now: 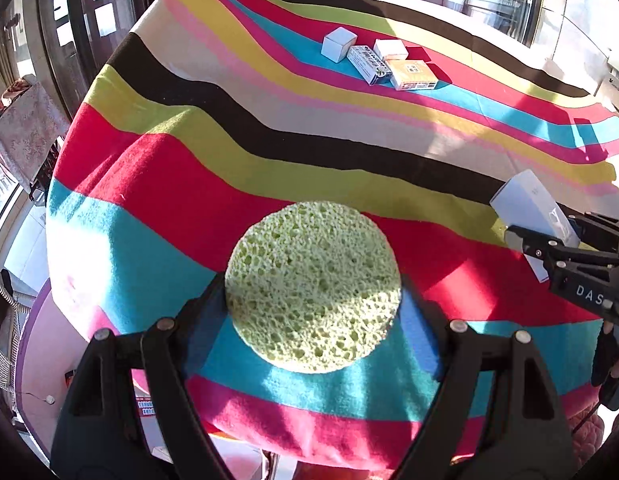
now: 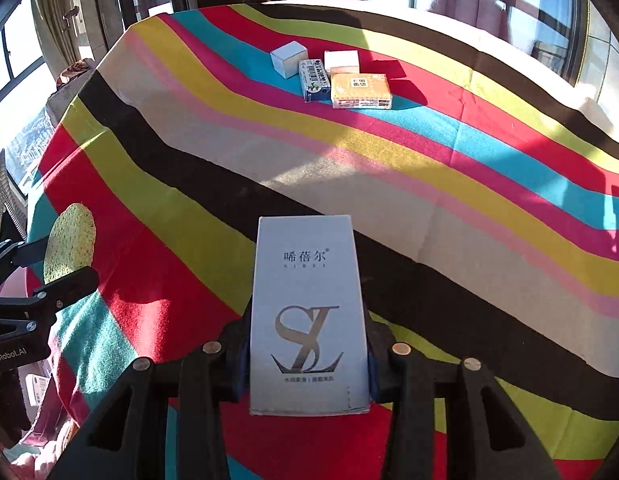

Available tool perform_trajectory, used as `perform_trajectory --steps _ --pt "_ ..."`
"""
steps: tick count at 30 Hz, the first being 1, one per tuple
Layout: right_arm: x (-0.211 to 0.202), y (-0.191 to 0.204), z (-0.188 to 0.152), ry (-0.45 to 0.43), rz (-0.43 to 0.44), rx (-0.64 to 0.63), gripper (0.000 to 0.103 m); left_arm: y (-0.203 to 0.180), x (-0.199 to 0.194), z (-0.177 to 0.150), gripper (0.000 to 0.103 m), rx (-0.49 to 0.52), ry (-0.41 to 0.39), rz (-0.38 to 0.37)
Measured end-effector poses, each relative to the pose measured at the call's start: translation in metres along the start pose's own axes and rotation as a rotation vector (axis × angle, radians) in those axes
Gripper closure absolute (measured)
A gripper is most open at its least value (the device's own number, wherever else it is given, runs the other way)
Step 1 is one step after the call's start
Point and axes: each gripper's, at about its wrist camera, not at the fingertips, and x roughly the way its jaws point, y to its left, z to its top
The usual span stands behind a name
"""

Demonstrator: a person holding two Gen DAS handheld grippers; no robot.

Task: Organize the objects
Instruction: 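Lift the sponge and SL box and carry them toward the cardboard box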

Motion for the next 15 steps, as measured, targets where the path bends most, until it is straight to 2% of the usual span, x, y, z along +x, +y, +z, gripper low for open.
perform_trajectory --steps 7,11,15 --pt "-0.012 0.030 -0.009 0.004 0.043 -0.033 0.060 0.008 -0.022 -0.015 0.020 -0.010 -0.027 -0.012" --pt "-0.024 0.057 -0.014 -0.020 0.076 -0.099 0.060 0.012 -0.033 -0.021 0.020 -0.004 -0.057 0.001" --pt "-0.030 0.085 -0.020 -0.028 0.110 -0.157 0.060 0.027 -0.039 -0.026 0.020 -0.038 -0.065 0.021"
